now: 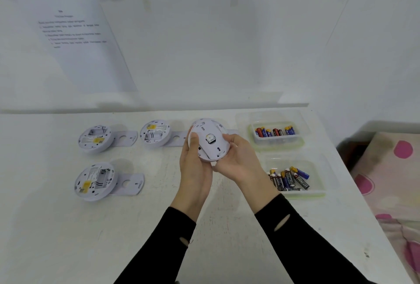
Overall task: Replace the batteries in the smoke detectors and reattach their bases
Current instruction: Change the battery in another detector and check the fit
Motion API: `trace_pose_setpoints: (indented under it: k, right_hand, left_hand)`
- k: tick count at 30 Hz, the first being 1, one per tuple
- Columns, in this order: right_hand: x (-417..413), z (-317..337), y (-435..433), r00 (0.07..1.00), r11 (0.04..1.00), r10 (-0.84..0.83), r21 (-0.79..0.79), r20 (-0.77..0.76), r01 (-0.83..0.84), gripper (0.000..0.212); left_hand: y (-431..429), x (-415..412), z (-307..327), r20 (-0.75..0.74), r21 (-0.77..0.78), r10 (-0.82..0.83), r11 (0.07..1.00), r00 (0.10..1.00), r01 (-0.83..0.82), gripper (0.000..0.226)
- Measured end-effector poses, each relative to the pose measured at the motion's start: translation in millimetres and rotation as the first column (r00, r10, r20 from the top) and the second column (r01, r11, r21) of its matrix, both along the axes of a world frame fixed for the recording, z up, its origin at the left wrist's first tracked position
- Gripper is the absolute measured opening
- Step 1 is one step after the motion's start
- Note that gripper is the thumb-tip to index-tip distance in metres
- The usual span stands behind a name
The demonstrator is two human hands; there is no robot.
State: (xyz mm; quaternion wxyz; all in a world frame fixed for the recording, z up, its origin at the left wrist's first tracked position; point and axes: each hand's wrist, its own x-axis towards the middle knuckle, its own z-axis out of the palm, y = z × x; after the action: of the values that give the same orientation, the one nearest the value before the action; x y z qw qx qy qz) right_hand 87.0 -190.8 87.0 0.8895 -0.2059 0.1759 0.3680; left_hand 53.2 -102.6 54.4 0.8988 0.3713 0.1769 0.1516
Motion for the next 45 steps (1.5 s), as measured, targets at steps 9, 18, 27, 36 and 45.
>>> trace_pose_setpoints:
  k: [9,18,27,36,45]
  right_hand:
    - [-1.4,-9.1,9.0,0.978,0.969,-0.197,0.164,0.072,0.183,0.046]
    - [1.3,-42.8,-32.3,0.665,0.735,0.356,-0.637,0.656,0.234,0.036]
    - [-27.9,-97.9,-37.8,0.387,0.601,0.579,-0.696,0.718,0.392,0.042]
    - [-31.2,-102.5,-23.9,0.789,0.75,0.229,-0.62,0.57,0.23,0.047]
    - [9.6,-92.4,1.9,0.74,0.736,0.257,-0.622,0.621,0.267,0.023]
  left_hand:
    - [0.4,8.4,-4.0,-0.042,-0.018,-0.013,1.0,0.999,0.013,0.052]
    - [54.0,0.5,-14.4,-0.279,0.4,-0.345,0.807,0.896,0.435,0.044]
    - [63.6,-24.4,-41.2,-0.391,0.358,-0.282,0.83,0.876,0.427,0.034]
    - [68.7,-49.8,-67.6,-0.381,0.404,-0.325,0.784,0.866,0.472,0.068]
    - [71.1,-60.3,-58.8,-0.429,0.573,-0.134,0.724,0.893,0.383,0.025]
